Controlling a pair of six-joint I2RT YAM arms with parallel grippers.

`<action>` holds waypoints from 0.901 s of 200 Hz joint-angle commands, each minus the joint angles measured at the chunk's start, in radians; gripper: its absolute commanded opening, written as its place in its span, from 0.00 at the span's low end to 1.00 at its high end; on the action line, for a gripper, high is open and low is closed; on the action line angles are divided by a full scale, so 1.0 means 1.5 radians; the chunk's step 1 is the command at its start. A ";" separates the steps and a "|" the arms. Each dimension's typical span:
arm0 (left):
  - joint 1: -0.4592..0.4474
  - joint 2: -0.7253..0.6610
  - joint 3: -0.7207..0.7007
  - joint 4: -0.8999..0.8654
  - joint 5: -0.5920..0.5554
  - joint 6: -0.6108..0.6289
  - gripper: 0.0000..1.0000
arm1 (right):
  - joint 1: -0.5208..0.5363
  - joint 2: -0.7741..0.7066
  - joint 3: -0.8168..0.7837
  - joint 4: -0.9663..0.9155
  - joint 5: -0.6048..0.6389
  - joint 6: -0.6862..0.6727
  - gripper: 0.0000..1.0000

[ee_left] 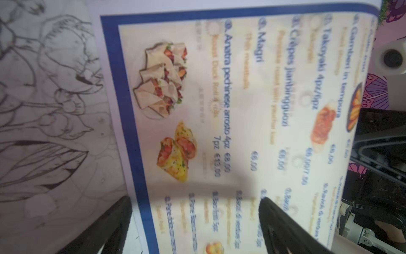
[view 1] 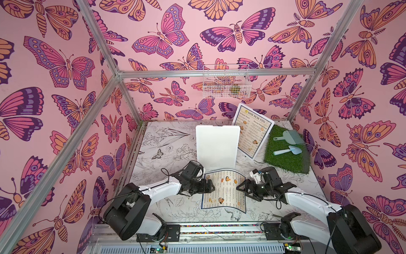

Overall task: Insert the menus into the narrow rack
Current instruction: Pick up the menu from the center of the board.

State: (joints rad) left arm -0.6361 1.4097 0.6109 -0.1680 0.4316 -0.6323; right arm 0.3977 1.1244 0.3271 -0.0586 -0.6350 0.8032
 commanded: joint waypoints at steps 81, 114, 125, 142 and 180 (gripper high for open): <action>-0.031 0.052 0.008 0.005 0.002 0.018 0.92 | 0.005 0.049 -0.068 0.166 -0.001 0.036 0.99; -0.052 0.083 0.031 0.004 -0.009 0.024 0.92 | 0.011 0.070 -0.063 0.192 -0.018 0.040 0.99; -0.056 0.093 0.038 0.004 -0.010 0.024 0.92 | 0.015 0.072 -0.062 0.199 -0.022 0.041 0.99; -0.064 0.105 0.048 0.005 -0.013 0.028 0.92 | 0.019 0.073 -0.058 0.204 -0.021 0.040 0.99; -0.081 0.131 0.071 0.006 -0.011 0.035 0.92 | 0.033 0.096 -0.043 0.210 -0.012 0.039 0.99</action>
State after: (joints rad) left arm -0.7403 1.5558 0.7231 -0.1009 0.4374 -0.6022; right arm 0.4274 1.2308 0.2573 0.3012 -0.6788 0.8604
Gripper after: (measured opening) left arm 0.921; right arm 0.989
